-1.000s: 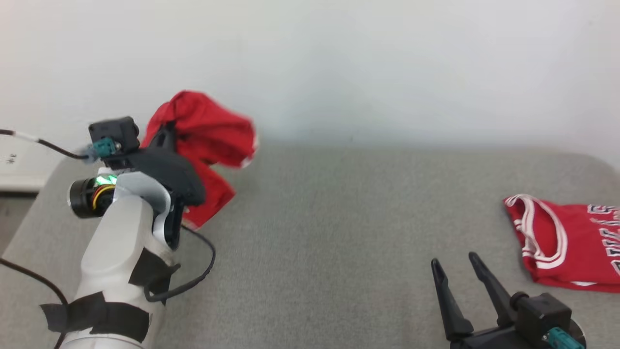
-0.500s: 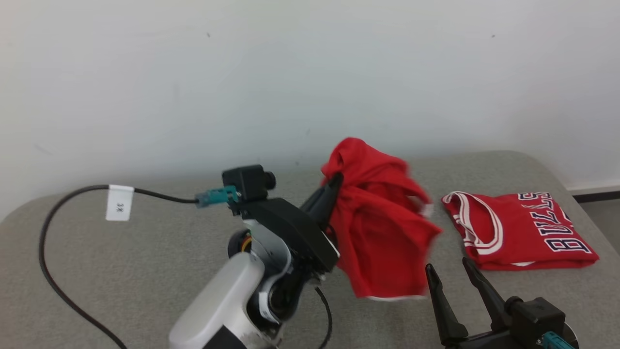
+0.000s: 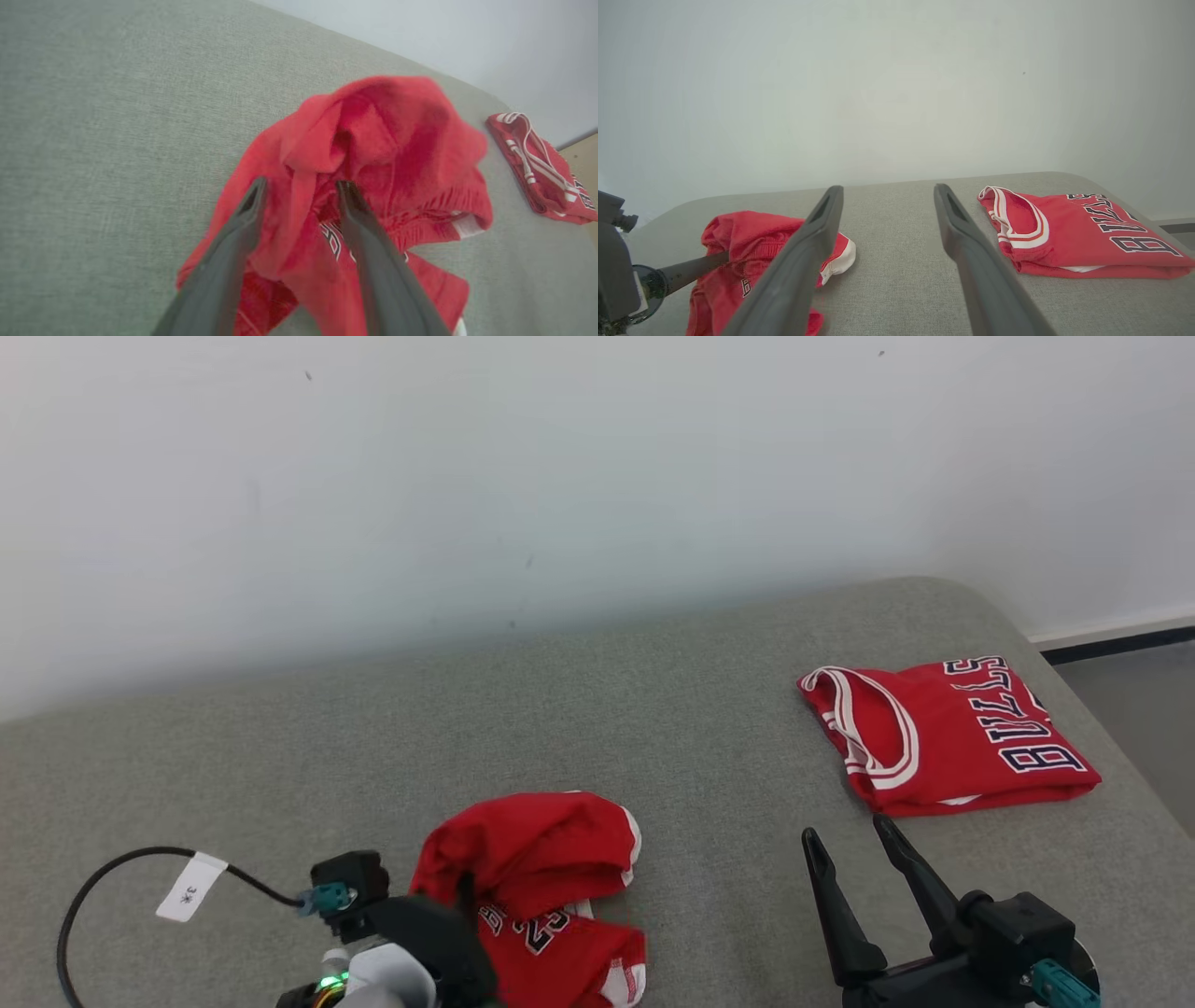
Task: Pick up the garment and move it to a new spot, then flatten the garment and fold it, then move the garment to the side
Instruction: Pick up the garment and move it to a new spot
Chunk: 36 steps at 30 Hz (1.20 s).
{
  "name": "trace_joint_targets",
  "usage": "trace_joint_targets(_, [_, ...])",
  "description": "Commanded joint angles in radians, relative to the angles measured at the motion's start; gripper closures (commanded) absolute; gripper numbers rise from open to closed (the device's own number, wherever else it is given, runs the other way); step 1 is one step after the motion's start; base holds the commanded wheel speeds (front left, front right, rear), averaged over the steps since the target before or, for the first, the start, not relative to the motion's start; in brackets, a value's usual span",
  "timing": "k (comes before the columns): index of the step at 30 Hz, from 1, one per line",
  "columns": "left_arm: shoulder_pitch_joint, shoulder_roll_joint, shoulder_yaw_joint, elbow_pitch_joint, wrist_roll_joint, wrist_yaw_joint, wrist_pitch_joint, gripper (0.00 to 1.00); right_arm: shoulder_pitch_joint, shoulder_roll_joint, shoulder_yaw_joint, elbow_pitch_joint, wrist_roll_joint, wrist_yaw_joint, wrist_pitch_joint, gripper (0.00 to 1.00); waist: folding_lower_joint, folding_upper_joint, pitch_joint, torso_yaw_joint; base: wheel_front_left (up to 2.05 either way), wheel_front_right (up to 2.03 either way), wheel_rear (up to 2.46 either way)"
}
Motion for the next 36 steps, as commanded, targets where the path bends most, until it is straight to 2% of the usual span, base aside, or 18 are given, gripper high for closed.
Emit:
trace_joint_targets(1, [-0.001, 0.009, -0.001, 0.040, 0.025, 0.007, -0.030, 0.00, -0.010, 0.000, -0.002, 0.000, -0.004, -0.002, -0.001, 0.00, 0.0000, 0.0000, 0.016, -0.018, 0.00, 0.00, 0.00])
trace_joint_targets(8, [-0.051, 0.055, 0.006, 0.187, 0.078, 0.031, -0.136, 0.00, 0.006, 0.001, -0.025, 0.003, -0.001, -0.002, -0.009, 0.00, 0.0000, 0.0000, 0.020, -0.006, 0.00, 0.00, 0.00])
trace_joint_targets(13, [-0.105, 0.098, -0.057, 0.239, 0.180, 0.096, -0.172, 0.00, 0.017, 0.001, -0.035, 0.005, 0.014, -0.002, -0.015, 0.00, 0.0000, 0.0000, 0.009, 0.027, 0.00, 0.00, 0.00])
trace_joint_targets(15, [-0.122, 0.101, -0.069, 0.235, 0.196, 0.081, -0.175, 0.00, 0.020, 0.000, -0.039, 0.006, 0.015, -0.002, -0.019, 0.00, 0.0000, 0.0000, 0.005, 0.039, 0.00, 0.00, 0.00])
trace_joint_targets(18, [-0.138, 0.086, -0.105, 0.206, 0.197, -0.012, -0.126, 0.00, 0.025, 0.000, -0.044, 0.008, 0.019, -0.002, -0.023, 0.00, 0.0000, 0.0000, 0.000, 0.053, 0.00, 0.00, 0.00])
trace_joint_targets(20, [-0.149, 0.072, -0.131, 0.180, 0.207, -0.044, -0.099, 0.00, 0.026, 0.000, -0.045, 0.010, 0.021, -0.002, -0.024, 0.00, 0.0000, 0.0000, -0.003, 0.056, 0.00, 0.00, 0.00])
trace_joint_targets(22, [-0.154, 0.051, -0.155, 0.148, 0.218, -0.057, -0.087, 0.00, 0.025, 0.000, -0.046, 0.012, 0.022, -0.002, -0.025, 0.00, 0.0000, 0.0000, -0.003, 0.056, 0.00, 0.00, 0.00])
trace_joint_targets(26, [-0.148, 0.022, -0.181, 0.086, 0.233, -0.050, -0.084, 0.00, 0.023, 0.000, -0.049, 0.010, 0.019, -0.002, -0.023, 0.00, 0.0000, 0.0000, 0.000, 0.044, 0.00, 0.00, 0.00])
trace_joint_targets(29, [-0.123, 0.006, -0.192, -0.026, 0.262, -0.034, -0.149, 0.00, 0.022, 0.000, -0.062, 0.007, 0.015, -0.002, -0.028, 0.00, 0.0000, 0.0000, 0.005, 0.018, 0.00, 0.00, 0.00])
trace_joint_targets(34, [-0.050, 0.039, -0.172, -0.219, 0.331, -0.013, -0.211, 0.00, 0.035, 0.000, -0.095, 0.005, 0.016, -0.002, -0.043, 0.00, 0.0000, 0.0000, 0.005, 0.008, 0.00, 0.00, 0.00])
trace_joint_targets(36, [0.000, 0.060, -0.129, -0.319, 0.367, 0.001, -0.214, 0.00, 0.042, 0.001, -0.114, 0.006, 0.014, -0.002, -0.052, 0.00, 0.0000, 0.0000, 0.003, 0.015, 0.00, 0.00, 0.00])
